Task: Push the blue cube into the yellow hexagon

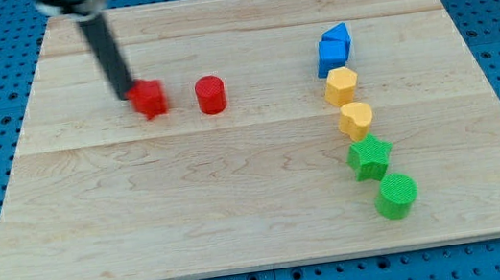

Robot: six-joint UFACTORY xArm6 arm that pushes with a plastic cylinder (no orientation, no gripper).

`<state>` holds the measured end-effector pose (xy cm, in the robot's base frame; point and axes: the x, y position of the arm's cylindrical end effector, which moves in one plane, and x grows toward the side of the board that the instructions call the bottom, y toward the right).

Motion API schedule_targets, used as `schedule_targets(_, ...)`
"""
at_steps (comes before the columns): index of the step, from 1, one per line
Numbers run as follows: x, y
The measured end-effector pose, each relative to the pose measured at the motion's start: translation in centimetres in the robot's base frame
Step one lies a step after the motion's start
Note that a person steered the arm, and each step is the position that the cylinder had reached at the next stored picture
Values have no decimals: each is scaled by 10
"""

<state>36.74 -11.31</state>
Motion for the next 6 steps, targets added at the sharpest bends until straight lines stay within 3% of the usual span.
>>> schedule_targets(1, -8, -32)
schedule_targets(2, -95, 16)
schedule_targets(3, -133, 133)
schedule_targets(4, -102, 200)
schedule_targets(5, -79, 226)
schedule_targets(6, 6, 215)
